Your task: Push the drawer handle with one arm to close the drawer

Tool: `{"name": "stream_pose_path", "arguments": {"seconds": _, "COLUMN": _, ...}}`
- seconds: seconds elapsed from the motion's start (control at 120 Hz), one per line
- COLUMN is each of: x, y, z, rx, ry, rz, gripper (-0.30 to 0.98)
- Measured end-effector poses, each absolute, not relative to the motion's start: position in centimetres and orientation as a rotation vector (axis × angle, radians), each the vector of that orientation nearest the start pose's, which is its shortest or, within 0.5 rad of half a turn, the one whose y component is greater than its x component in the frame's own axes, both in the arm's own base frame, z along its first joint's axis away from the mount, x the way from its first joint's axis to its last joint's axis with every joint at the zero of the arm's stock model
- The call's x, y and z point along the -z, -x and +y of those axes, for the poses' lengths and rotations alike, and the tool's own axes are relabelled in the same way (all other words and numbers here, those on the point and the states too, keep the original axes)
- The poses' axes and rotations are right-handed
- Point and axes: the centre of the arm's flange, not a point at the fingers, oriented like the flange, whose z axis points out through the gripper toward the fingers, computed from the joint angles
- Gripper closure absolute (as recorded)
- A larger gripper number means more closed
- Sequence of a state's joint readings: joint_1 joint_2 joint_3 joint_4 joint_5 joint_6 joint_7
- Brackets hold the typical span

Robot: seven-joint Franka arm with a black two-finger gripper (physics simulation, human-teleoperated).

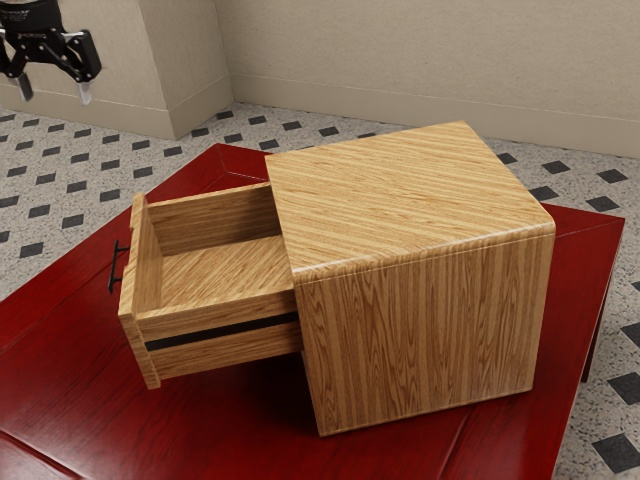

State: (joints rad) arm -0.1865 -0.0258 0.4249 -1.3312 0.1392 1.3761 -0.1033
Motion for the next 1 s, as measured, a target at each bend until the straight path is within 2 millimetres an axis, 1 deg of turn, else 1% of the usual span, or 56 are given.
{"name": "stream_pose_path", "arguments": {"seconds": 0.125, "x": -73.0, "y": -49.7, "z": 15.4, "rx": 0.088, "ry": 2.959, "rz": -0.545, "gripper": 0.02}}
{"name": "stream_pose_path", "arguments": {"seconds": 0.142, "x": -73.3, "y": -49.6, "z": 15.5, "rx": 0.096, "ry": 2.958, "rz": -0.543, "gripper": 0.02}}
{"name": "stream_pose_path", "arguments": {"seconds": 0.183, "x": -78.9, "y": -47.3, "z": 15.0, "rx": 0.274, "ry": 2.949, "rz": -0.529, "gripper": 0.02}}
{"name": "stream_pose_path", "arguments": {"seconds": 0.217, "x": -82.8, "y": -45.2, "z": 14.3, "rx": 0.401, "ry": 2.944, "rz": -0.508, "gripper": 0.02}}
{"name": "stream_pose_path", "arguments": {"seconds": 0.242, "x": -84.7, "y": -44.0, "z": 13.7, "rx": 0.462, "ry": 2.944, "rz": -0.487, "gripper": 0.02}}
{"name": "stream_pose_path", "arguments": {"seconds": 0.267, "x": -85.7, "y": -43.3, "z": 13.2, "rx": 0.497, "ry": 2.948, "rz": -0.466, "gripper": 0.02}}
{"name": "stream_pose_path", "arguments": {"seconds": 0.3, "x": -86.3, "y": -43.1, "z": 12.6, "rx": 0.518, "ry": 2.960, "rz": -0.440, "gripper": 0.02}}
{"name": "stream_pose_path", "arguments": {"seconds": 0.342, "x": -86.5, "y": -43.0, "z": 12.1, "rx": 0.528, "ry": 2.980, "rz": -0.415, "gripper": 0.02}}
{"name": "stream_pose_path", "arguments": {"seconds": 0.433, "x": -85.5, "y": -44.0, "z": 10.9, "rx": 0.499, "ry": 3.036, "rz": -0.360, "gripper": 0.02}}
{"name": "stream_pose_path", "arguments": {"seconds": 0.467, "x": -84.6, "y": -44.4, "z": 10.4, "rx": 0.468, "ry": 3.065, "rz": -0.332, "gripper": 0.02}}
{"name": "stream_pose_path", "arguments": {"seconds": 0.5, "x": -83.1, "y": -44.6, "z": 9.5, "rx": 0.412, "ry": 3.104, "rz": -0.287, "gripper": 0.02}}
{"name": "stream_pose_path", "arguments": {"seconds": 0.525, "x": -81.9, "y": -44.2, "z": 8.7, "rx": 0.369, "ry": 3.139, "rz": -0.240, "gripper": 0.02}}
{"name": "stream_pose_path", "arguments": {"seconds": 0.542, "x": -80.9, "y": -43.5, "z": 8.3, "rx": 0.336, "ry": 3.165, "rz": -0.210, "gripper": 0.02}}
{"name": "stream_pose_path", "arguments": {"seconds": 0.575, "x": -78.5, "y": -40.6, "z": 7.3, "rx": 0.273, "ry": 3.208, "rz": -0.152, "gripper": 0.02}}
{"name": "stream_pose_path", "arguments": {"seconds": 0.608, "x": -76.5, "y": -37.1, "z": 6.0, "rx": 0.241, "ry": 3.216, "rz": -0.116, "gripper": 0.02}}
{"name": "stream_pose_path", "arguments": {"seconds": 0.642, "x": -74.0, "y": -33.9, "z": 4.8, "rx": 0.202, "ry": 3.217, "rz": -0.088, "gripper": 0.02}}
{"name": "stream_pose_path", "arguments": {"seconds": 0.675, "x": -71.3, "y": -31.5, "z": 3.8, "rx": 0.161, "ry": 3.217, "rz": -0.058, "gripper": 0.02}}
{"name": "stream_pose_path", "arguments": {"seconds": 0.692, "x": -69.6, "y": -30.4, "z": 3.4, "rx": 0.133, "ry": 3.218, "rz": -0.035, "gripper": 0.02}}
{"name": "stream_pose_path", "arguments": {"seconds": 0.733, "x": -66.0, "y": -28.2, "z": 2.9, "rx": 0.085, "ry": 3.214, "rz": 0.010, "gripper": 0.02}}
{"name": "stream_pose_path", "arguments": {"seconds": 0.783, "x": -62.4, "y": -26.5, "z": 4.0, "rx": 0.046, "ry": 3.223, "rz": 0.019, "gripper": 0.02}}
{"name": "stream_pose_path", "arguments": {"seconds": 0.817, "x": -60.4, "y": -25.8, "z": 4.8, "rx": 0.018, "ry": 3.245, "rz": 0.031, "gripper": 0.02}}
{"name": "stream_pose_path", "arguments": {"seconds": 0.833, "x": -59.7, "y": -25.4, "z": 5.1, "rx": 0.010, "ry": 3.253, "rz": 0.043, "gripper": 0.02}}
{"name": "stream_pose_path", "arguments": {"seconds": 0.875, "x": -58.7, "y": -24.8, "z": 5.6, "rx": 0.006, "ry": 3.259, "rz": 0.066, "gripper": 0.02}}
{"name": "stream_pose_path", "arguments": {"seconds": 0.925, "x": -58.1, "y": -24.6, "z": 7.2, "rx": 0.042, "ry": 3.259, "rz": 0.134, "gripper": 0.02}}
{"name": "stream_pose_path", "arguments": {"seconds": 0.942, "x": -57.9, "y": -24.8, "z": 7.8, "rx": 0.058, "ry": 3.253, "rz": 0.160, "gripper": 0.02}}
{"name": "stream_pose_path", "arguments": {"seconds": 1.0, "x": -56.2, "y": -26.4, "z": 11.1, "rx": 0.101, "ry": 3.250, "rz": 0.252, "gripper": 0.02}}
